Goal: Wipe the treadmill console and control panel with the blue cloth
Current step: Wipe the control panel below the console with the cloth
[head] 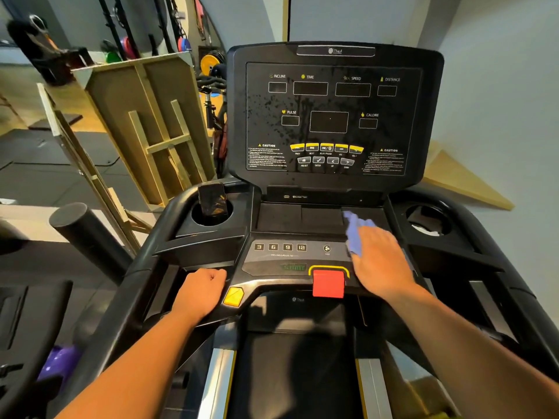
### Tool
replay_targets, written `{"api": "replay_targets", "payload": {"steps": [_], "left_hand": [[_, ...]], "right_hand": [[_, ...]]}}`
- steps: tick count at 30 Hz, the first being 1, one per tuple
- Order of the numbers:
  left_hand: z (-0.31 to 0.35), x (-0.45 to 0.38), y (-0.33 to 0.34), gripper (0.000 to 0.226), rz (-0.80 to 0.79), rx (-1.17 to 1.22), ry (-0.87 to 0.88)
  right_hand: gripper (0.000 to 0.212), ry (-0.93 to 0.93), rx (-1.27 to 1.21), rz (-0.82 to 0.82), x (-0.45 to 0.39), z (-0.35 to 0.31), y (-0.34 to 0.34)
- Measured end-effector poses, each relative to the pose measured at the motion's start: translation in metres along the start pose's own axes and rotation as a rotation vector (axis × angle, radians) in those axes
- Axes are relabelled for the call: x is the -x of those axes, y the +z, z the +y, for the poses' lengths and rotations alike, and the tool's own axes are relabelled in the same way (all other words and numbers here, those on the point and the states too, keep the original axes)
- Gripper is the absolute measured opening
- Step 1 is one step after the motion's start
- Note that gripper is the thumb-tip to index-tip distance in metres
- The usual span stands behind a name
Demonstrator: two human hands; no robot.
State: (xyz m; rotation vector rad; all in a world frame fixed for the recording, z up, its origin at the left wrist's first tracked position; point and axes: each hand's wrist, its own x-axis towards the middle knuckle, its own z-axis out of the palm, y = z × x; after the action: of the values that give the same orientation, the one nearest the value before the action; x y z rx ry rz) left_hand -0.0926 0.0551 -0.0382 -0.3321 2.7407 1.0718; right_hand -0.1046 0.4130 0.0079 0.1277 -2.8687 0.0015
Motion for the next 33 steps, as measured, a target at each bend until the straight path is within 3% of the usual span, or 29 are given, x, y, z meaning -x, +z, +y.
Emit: {"api": "replay_targets", "payload": {"steps": [3,5,8,13,16,18,21,25,27,29,33], "left_hand": [[-0.001,-0.001,0.001,0.045,0.014,-0.013,0.0],[-0.002,-0.002,0.002,0.045,0.01,-0.012,-0.007],[0.001,-0.001,0.001,0.044,0.015,-0.006,-0.008],[0.0,0.001,0.001,0.046,0.034,-0.028,0.005],[-0.001,0.001,-0.001,0.045,0.035,-0.021,0.015],[0.0,0.002,0.0,0.045,0.021,-0.005,0.021],[0.002,0.004,0.0,0.044,0.015,-0.011,0.032],[0.003,0.003,-0.002,0.044,0.024,-0.005,0.02],[0.003,0.005,-0.002,0.046,0.041,-0.02,0.019],[0.002,0.005,-0.002,0.045,0.05,-0.028,0.017],[-0.001,0.006,-0.002,0.044,0.043,-0.03,0.003]], "right_hand": [[0.069,0.123,0.008,-0.007,0.008,-0.004,0.001],[0.069,0.187,-0.137,-0.062,0.012,-0.032,0.004],[0.073,-0.003,-0.202,-0.094,0.009,-0.097,0.006],[0.085,-0.371,-0.046,-0.199,0.011,-0.174,0.013],[0.074,-0.567,-0.129,-0.113,0.04,-0.148,0.023],[0.08,-0.555,-0.172,-0.083,0.056,-0.114,0.027],[0.092,-0.367,-0.119,-0.076,0.061,-0.088,0.027],[0.088,-0.097,-0.133,-0.022,0.034,-0.141,0.034],[0.091,-0.229,-0.109,-0.024,0.03,-0.168,0.037],[0.077,-0.456,-0.102,-0.016,0.041,-0.168,0.038],[0.078,-0.607,-0.028,-0.047,0.061,-0.105,0.03]]}}
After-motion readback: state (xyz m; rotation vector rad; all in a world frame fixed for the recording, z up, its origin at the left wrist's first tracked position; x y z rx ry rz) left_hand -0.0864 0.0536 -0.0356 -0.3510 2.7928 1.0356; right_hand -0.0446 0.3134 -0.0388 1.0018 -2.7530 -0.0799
